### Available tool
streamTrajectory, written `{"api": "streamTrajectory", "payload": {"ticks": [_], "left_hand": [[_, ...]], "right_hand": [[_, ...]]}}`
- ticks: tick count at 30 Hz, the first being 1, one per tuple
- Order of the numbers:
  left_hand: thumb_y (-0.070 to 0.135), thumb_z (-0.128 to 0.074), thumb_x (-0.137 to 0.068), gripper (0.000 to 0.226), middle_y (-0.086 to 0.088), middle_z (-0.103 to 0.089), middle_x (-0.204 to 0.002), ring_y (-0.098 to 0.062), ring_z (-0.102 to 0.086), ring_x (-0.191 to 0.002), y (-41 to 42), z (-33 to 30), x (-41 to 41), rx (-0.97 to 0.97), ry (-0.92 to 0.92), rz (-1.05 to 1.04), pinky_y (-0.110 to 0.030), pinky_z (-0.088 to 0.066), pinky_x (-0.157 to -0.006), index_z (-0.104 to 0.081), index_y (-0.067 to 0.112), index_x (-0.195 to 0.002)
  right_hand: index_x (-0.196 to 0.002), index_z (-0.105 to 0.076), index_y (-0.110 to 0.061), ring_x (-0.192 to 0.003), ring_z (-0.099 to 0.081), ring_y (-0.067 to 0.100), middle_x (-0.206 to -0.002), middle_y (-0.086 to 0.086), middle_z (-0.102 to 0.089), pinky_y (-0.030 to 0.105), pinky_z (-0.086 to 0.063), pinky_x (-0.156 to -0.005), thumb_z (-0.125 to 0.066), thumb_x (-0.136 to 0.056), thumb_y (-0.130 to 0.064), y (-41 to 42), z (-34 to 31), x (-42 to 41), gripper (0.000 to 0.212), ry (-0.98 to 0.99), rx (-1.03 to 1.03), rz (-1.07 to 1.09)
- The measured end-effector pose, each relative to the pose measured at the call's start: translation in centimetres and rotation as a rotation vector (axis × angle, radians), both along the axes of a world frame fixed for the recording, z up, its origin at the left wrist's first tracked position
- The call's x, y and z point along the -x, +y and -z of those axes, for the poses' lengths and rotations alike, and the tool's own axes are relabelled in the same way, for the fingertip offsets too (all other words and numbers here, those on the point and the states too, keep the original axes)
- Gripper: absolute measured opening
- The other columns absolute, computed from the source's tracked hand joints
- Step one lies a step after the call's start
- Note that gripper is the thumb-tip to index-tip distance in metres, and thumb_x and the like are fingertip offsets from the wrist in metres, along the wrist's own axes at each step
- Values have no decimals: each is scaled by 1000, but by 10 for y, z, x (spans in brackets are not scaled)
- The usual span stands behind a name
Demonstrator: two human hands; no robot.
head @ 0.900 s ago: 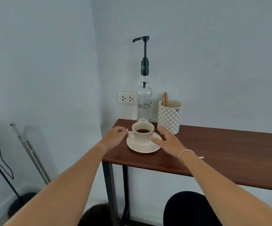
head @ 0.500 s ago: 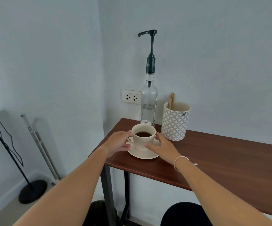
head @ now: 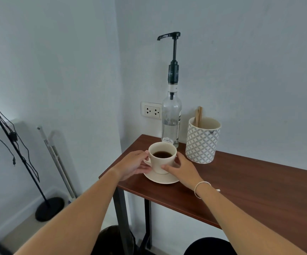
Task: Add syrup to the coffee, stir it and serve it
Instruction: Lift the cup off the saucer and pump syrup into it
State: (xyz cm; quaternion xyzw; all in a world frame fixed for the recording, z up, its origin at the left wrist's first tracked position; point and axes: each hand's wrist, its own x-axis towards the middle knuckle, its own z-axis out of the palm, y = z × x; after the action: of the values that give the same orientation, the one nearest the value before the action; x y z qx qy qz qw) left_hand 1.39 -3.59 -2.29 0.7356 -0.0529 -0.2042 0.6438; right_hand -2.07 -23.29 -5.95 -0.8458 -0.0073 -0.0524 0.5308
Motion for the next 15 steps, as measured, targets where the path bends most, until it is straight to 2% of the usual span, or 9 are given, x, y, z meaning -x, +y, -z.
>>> {"api": "streamTrajectory", "payload": {"ticks": [2,5,10,12,13,15], "left_hand": [[29,-45,-98,27,-30,-60,-116,-34,-66,-104,-1,-2,2,1,-4,-7,-41,-52,-95,-53,6,-85],[29,-45,-98,28,-29,-61,-115,-33,-66,-102,-1,-10,3,8,-22,-25,-36,-55,-89,-52,6,-85],[28,-42,-99,29,-26,-62,-105,-33,-66,-98,4,-37,-5,33,-65,-30,-35,-55,-87,-53,2,-98],[26,-41,-100,32,-26,-61,-105,-33,-65,-96,8,-52,-12,49,-83,-18,-34,-56,-85,-55,-2,-104],[26,-41,-100,32,-27,-60,-107,-34,-65,-96,11,-60,-16,55,-90,-14,-34,-56,-84,-55,-3,-104],[26,-42,-100,29,-31,-57,-113,-37,-64,-98,16,-78,-25,64,-104,-9,-35,-56,-84,-52,0,-92]], "right_hand": [[-135,-43,-25,-123,-49,13,-132,-3,-56,36,-41,-104,-75,-65,-49,-1,-1,-1,81,-2,15,-8],[-134,-44,-25,-120,-51,13,-129,-4,-57,32,-42,-99,-74,-66,-50,0,-7,-4,79,-39,23,-5],[-127,-48,-28,-116,-53,13,-119,-8,-60,29,-43,-96,-75,-69,-47,7,-34,-15,67,-97,16,-19],[-129,-48,-26,-117,-53,14,-121,-5,-60,33,-43,-99,-74,-70,-47,11,-47,-22,68,-130,25,-14],[-129,-48,-26,-117,-52,13,-123,-4,-60,34,-44,-100,-74,-70,-48,13,-55,-26,69,-149,34,-9],[-129,-47,-26,-111,-54,12,-122,-4,-60,31,-46,-94,-73,-70,-51,19,-71,-34,69,-185,48,6]]}}
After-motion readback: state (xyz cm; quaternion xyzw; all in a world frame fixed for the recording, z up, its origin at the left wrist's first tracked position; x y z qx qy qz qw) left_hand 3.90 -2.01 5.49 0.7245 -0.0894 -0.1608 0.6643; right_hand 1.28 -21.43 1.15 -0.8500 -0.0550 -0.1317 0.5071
